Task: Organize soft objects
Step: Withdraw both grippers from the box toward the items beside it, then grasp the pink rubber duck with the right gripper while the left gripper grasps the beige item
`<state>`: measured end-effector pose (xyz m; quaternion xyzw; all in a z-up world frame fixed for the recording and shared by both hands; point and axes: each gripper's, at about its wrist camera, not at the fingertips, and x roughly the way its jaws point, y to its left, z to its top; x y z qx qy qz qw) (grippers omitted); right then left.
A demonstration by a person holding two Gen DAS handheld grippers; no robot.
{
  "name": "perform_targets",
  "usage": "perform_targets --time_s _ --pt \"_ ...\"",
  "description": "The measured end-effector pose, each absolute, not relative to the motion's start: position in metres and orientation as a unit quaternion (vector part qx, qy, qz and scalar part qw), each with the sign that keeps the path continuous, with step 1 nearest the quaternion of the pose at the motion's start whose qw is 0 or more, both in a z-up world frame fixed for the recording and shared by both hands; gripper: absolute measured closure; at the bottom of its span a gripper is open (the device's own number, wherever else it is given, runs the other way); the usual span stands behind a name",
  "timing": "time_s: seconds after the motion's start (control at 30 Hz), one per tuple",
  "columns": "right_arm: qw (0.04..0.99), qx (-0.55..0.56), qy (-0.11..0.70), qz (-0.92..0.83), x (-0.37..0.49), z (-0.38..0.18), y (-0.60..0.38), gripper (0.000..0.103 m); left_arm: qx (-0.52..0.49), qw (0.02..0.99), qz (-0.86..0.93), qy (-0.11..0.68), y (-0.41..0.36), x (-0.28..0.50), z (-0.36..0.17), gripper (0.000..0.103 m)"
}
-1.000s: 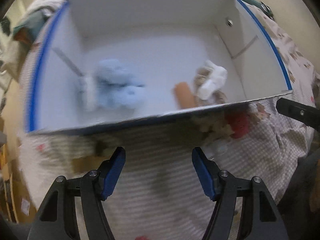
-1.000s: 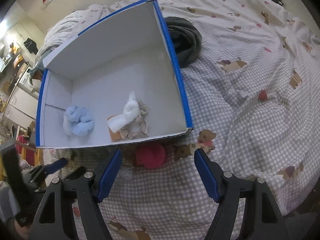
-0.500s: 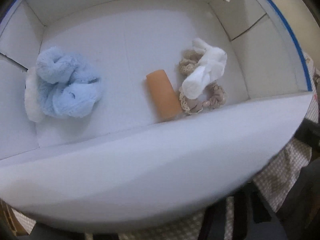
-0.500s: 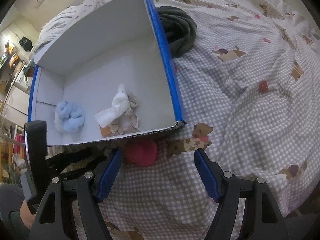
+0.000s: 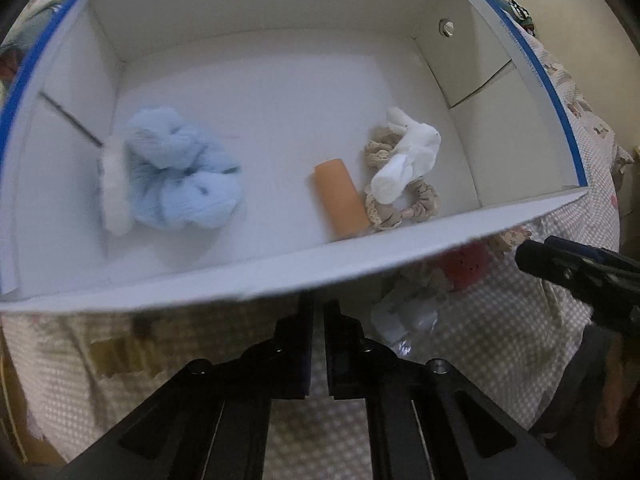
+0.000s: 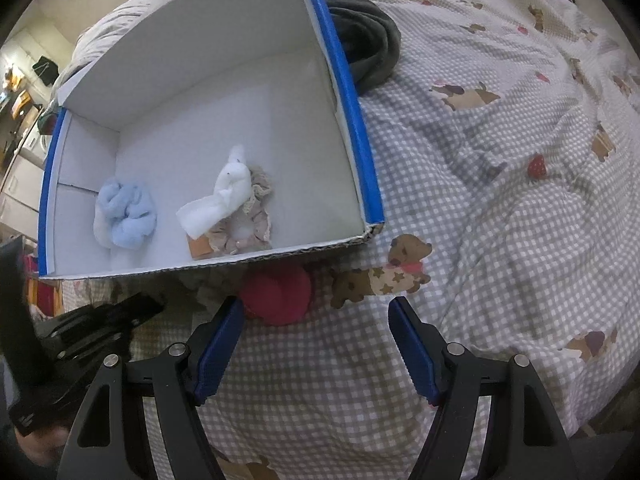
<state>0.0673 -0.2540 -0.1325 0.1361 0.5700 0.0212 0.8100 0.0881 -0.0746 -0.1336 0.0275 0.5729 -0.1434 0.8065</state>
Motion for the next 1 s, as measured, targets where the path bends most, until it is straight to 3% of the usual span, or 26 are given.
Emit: perform_targets --time_s 0.37,0.5,0.57,0.77,1.0 --pt "0.779 0.22 0.586 0.041 0.072 -0.143 -0.274 0.025 0.018 0.823 -0.102 0.559 -0.03 0.04 -0.068 0.099" --pt "0.772 0.235 0.59 0.04 0.078 -0.147 -0.274 0.03 0.03 0.832 -0.088 0.547 -0.016 0.032 -0.052 0.099" --pt "0.77 0.225 0.596 0.04 0.084 -0.149 -0.268 0.037 0.033 0.839 -0.077 0.538 -0.01 0.03 -0.05 0.099" --pt "0.768 0.178 0.614 0.039 0.099 -0.161 -0.24 0.038 0.0 0.842 -0.063 0.536 -0.004 0.044 -0.063 0.099" --pt "0.764 0.157 0.624 0.037 0.108 -0.177 -0.224 0.05 -0.039 0.83 -0.059 0.554 0.004 0.053 -0.071 0.099"
